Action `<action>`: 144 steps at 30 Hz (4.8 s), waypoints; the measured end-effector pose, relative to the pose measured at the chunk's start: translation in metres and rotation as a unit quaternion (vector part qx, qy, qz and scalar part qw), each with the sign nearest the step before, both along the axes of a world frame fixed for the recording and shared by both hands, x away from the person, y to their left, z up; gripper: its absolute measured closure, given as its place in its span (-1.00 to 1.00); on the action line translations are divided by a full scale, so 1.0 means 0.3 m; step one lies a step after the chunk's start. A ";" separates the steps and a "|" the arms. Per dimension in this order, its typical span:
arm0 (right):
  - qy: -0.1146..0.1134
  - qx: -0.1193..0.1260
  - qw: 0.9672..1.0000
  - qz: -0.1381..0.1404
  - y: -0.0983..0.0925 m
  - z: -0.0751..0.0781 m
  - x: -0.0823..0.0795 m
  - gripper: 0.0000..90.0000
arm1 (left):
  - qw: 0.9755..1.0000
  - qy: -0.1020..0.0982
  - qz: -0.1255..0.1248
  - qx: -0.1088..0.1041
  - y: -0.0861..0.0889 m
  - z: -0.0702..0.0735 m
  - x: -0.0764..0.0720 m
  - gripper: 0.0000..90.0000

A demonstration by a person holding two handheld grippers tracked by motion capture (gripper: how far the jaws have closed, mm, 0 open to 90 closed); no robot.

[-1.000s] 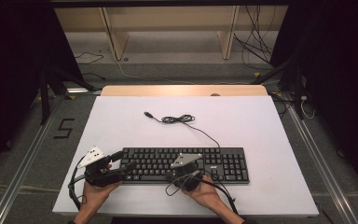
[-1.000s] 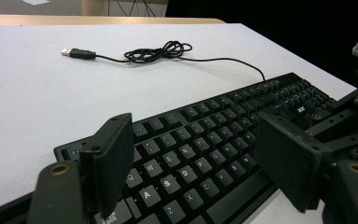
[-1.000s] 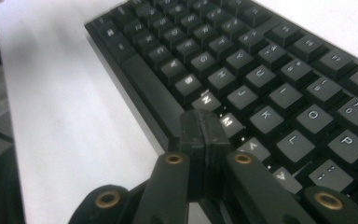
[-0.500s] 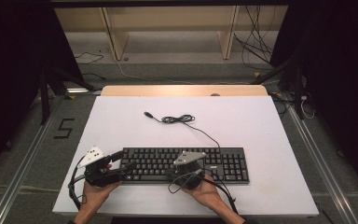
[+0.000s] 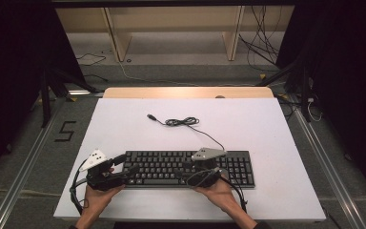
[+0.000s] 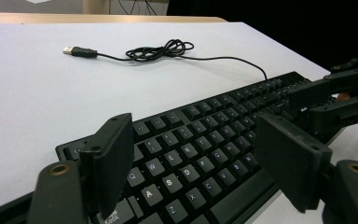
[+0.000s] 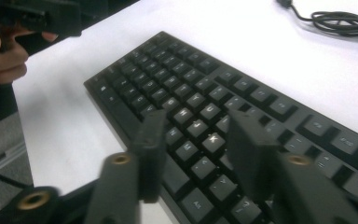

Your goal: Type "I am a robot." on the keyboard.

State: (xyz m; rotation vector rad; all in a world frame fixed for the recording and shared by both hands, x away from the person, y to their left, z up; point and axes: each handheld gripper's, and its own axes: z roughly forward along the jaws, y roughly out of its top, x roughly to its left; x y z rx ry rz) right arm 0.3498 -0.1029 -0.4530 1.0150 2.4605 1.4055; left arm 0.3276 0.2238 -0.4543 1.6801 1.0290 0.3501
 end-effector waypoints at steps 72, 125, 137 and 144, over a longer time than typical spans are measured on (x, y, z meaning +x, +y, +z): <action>-0.047 0.048 0.997 -0.038 -0.109 0.056 -0.043 -0.32 | 0.990 0.100 0.009 0.103 -0.036 -0.081 0.078 0.79; -0.017 -0.012 0.999 0.033 0.048 -0.015 -0.036 0.61 | 1.000 -0.005 -0.012 -0.003 -0.013 0.009 -0.008 -0.33; -0.001 -0.048 0.998 0.043 0.080 -0.049 -0.025 0.99 | 1.000 0.000 -0.016 -0.004 -0.014 0.008 -0.008 -0.36; 0.001 -0.066 0.997 0.047 0.093 -0.066 -0.022 1.00 | 1.000 0.005 -0.016 -0.004 -0.016 0.006 -0.006 -0.36</action>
